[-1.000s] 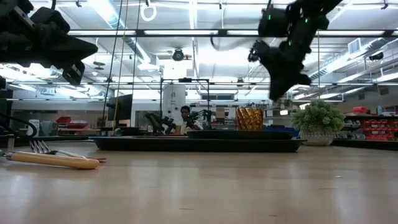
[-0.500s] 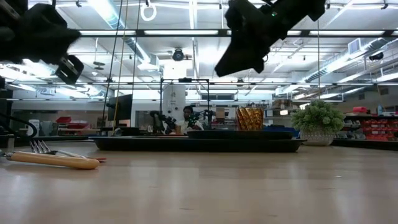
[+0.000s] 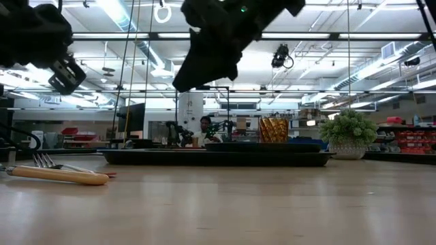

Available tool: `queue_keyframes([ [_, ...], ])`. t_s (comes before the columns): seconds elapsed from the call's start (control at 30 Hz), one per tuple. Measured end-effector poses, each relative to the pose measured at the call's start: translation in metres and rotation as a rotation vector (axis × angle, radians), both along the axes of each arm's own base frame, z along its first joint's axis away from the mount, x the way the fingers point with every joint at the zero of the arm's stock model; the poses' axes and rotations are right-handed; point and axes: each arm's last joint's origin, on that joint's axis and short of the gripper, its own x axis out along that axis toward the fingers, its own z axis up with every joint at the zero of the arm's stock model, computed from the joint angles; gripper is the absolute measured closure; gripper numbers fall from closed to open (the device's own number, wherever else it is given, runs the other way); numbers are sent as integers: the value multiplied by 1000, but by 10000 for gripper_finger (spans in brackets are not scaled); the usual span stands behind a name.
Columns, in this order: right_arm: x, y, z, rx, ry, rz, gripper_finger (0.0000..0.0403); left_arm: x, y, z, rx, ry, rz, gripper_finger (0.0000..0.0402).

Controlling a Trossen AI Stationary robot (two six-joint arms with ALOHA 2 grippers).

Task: Pick and place plate/cup/fork/spoon on tray
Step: Put the orange fork on the black tray to the left of the black plate

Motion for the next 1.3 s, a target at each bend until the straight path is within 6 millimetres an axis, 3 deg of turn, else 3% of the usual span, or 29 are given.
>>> queue_keyframes([
  [0.13, 4, -1, 13, -41, 65, 1, 318, 1, 0, 1, 54, 133, 51, 389],
  [0.3, -9, -12, 26, -231, 133, -68, 318, 6, 0, 4, 93, 327, 153, 389],
  [0.73, -55, -42, 31, -792, 106, -374, 318, 29, -13, 7, -138, 799, 290, 389],
  [1.0, -71, -45, 28, -893, -112, -284, 318, 52, -19, 21, -226, 978, 414, 389],
  [1.17, -79, -42, 24, -869, -267, -84, 318, 68, -27, 25, -236, 1018, 508, 389],
  [1.3, -81, -47, 21, -858, -279, -52, 318, 79, -37, 23, -291, 1051, 594, 389],
])
